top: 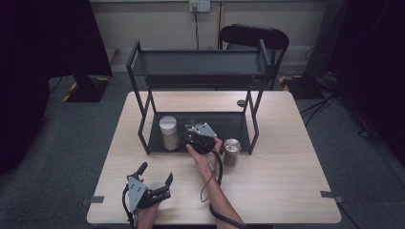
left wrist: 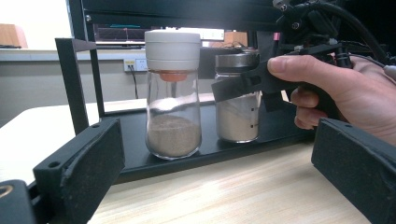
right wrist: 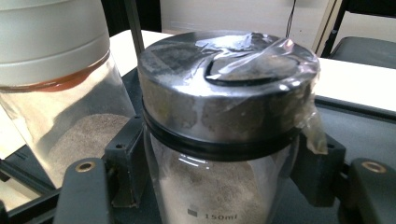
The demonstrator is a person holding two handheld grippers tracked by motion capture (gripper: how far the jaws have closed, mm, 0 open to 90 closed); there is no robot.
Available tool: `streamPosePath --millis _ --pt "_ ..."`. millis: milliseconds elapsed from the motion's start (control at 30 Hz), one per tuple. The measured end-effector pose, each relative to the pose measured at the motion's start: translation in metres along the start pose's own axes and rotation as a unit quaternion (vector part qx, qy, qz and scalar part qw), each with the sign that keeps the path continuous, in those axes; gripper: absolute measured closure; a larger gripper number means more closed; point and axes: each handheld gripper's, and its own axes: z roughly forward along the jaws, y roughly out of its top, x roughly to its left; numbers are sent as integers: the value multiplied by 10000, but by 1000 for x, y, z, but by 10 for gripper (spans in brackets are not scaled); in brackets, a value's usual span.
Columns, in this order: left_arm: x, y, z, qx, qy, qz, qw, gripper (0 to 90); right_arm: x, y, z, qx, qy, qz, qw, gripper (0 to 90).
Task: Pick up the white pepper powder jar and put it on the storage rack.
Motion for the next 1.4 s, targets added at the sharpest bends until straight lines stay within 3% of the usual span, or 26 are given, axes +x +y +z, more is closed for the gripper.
streamPosePath --millis 1067,1400 --pt "-1 0 0 5 43 12 10000 18 0 4 6 176 -26 83 9998 303" --pt "-1 0 0 -2 45 18 10000 18 0 7 7 253 -31 5 9997 301"
